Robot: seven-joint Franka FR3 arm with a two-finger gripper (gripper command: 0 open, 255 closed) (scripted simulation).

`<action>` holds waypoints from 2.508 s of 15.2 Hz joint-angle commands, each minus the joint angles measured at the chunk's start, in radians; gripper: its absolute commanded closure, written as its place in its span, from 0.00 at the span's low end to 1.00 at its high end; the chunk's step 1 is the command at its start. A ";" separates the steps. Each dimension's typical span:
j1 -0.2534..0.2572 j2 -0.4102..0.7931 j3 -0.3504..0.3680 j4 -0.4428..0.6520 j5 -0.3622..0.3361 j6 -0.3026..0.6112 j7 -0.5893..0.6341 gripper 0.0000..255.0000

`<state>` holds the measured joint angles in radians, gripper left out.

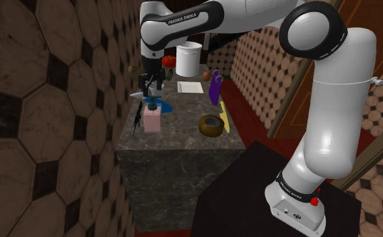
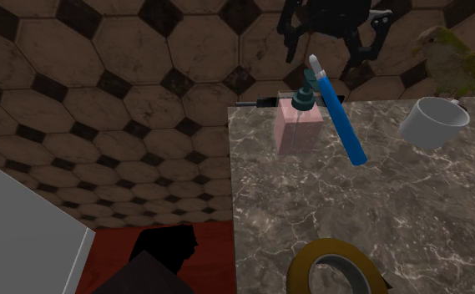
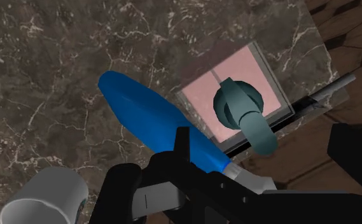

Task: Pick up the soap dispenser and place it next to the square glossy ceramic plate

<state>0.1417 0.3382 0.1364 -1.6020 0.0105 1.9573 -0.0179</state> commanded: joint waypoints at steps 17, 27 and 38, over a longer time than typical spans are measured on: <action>0.007 0.049 0.001 -0.038 -0.006 0.088 0.001 1.00; 0.007 0.041 0.002 -0.023 -0.005 0.065 0.001 1.00; 0.007 0.011 0.004 0.081 -0.002 -0.070 0.005 1.00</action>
<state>0.1485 0.3498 0.1403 -1.5311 0.0087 1.8988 -0.0133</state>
